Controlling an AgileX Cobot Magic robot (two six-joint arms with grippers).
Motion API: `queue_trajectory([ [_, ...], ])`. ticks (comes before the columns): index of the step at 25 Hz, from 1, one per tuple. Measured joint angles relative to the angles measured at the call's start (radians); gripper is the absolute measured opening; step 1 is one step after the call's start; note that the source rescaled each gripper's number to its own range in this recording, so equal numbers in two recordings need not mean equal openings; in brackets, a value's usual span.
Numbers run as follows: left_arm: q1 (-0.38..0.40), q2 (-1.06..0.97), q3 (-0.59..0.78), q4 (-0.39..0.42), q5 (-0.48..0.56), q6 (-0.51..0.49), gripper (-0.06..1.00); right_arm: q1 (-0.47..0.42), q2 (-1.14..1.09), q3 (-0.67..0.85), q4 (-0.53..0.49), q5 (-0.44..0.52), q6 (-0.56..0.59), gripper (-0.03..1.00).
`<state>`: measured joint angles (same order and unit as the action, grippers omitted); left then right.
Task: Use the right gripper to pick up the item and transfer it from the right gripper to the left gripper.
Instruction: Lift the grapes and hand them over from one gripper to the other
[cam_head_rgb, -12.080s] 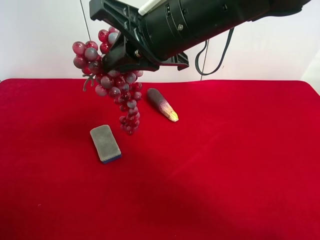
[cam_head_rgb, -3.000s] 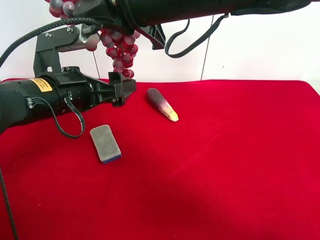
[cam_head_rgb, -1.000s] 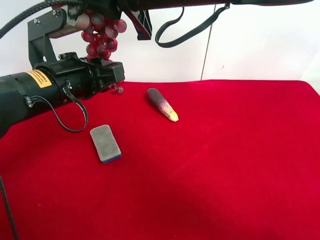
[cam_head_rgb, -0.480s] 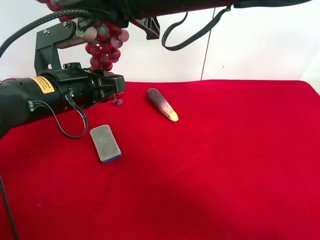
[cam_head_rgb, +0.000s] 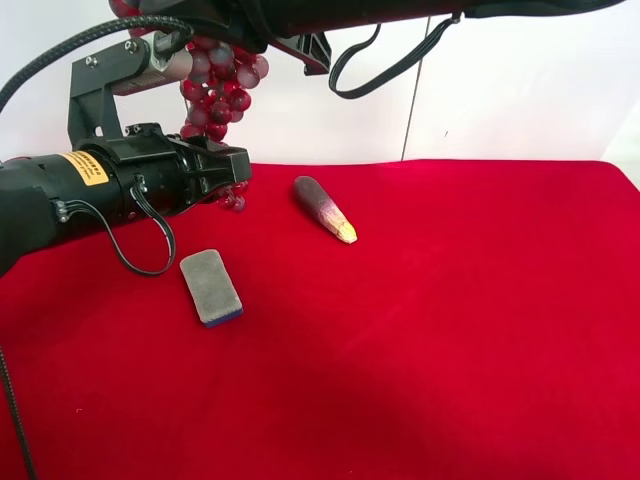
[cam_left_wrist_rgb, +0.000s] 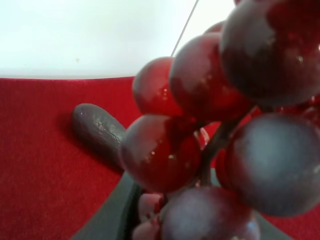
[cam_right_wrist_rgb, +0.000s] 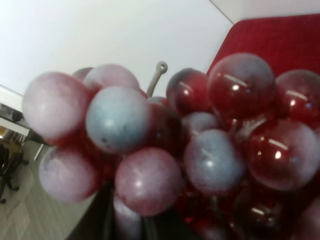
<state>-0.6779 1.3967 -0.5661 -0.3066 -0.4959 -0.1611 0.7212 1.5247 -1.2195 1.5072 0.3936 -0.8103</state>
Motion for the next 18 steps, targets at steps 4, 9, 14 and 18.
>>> queue_trajectory([
  [4,0.0,0.0,0.0,0.0,0.0,0.0,0.04,0.0,0.0,0.0,-0.006,-0.011,0.0,0.08],
  [9,0.0,0.0,0.0,0.0,0.0,0.0,0.04,0.0,0.0,0.0,-0.006,0.038,0.001,0.73],
  [14,0.0,0.0,0.0,0.0,-0.002,0.0,0.04,0.0,0.0,0.0,0.015,0.046,0.007,0.98],
  [18,0.0,0.0,0.0,0.0,-0.003,0.0,0.04,0.0,0.0,0.0,0.038,0.046,0.009,1.0],
])
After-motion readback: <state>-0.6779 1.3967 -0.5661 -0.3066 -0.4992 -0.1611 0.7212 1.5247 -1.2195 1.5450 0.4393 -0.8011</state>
